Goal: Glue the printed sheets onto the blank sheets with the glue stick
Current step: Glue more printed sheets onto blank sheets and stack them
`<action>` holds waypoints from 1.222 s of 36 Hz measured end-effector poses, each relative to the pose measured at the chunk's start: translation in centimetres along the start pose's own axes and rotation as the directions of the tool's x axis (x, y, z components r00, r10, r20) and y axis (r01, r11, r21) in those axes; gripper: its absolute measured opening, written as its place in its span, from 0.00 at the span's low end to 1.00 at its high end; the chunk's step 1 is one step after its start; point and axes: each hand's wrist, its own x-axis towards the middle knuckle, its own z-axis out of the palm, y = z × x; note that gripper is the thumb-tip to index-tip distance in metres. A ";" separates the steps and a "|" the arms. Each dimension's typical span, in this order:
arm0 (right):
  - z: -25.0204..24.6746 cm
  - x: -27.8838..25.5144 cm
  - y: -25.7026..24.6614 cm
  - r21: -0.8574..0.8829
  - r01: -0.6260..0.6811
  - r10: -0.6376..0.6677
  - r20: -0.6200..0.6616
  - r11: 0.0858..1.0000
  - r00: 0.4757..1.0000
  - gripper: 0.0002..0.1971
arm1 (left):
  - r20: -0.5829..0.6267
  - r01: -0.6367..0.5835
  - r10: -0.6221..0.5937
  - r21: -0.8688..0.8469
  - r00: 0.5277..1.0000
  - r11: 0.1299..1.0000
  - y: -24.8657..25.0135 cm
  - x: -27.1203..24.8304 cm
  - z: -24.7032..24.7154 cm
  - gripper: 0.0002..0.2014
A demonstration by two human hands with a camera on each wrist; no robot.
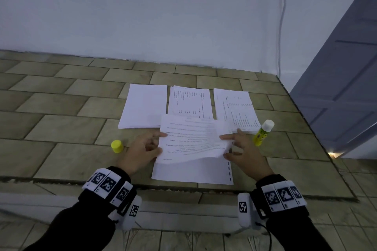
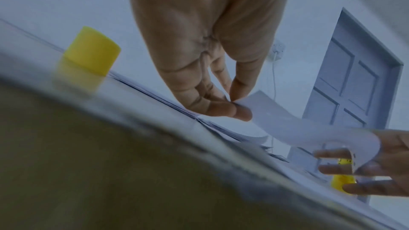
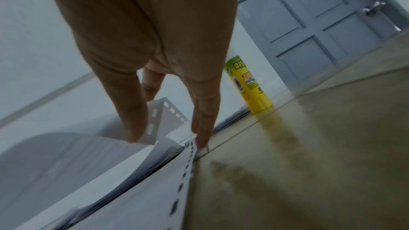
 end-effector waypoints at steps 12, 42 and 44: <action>-0.8 -0.3 0.4 -0.086 -0.112 0.108 -0.047 0.990 0.993 0.08 | 0.023 0.040 -0.042 0.079 0.999 0.996 -0.1 -0.5 -0.2 0.12; 0.2 -1.4 1.1 -0.362 -0.144 0.173 0.049 0.921 0.984 0.17 | 0.007 -0.098 0.103 0.398 0.995 0.912 -1.5 -0.5 0.0 0.14; 0.2 -1.4 1.1 -0.365 -0.137 0.169 0.055 0.921 0.984 0.17 | 0.007 -0.098 0.104 0.387 0.995 0.917 -1.5 -0.5 0.0 0.15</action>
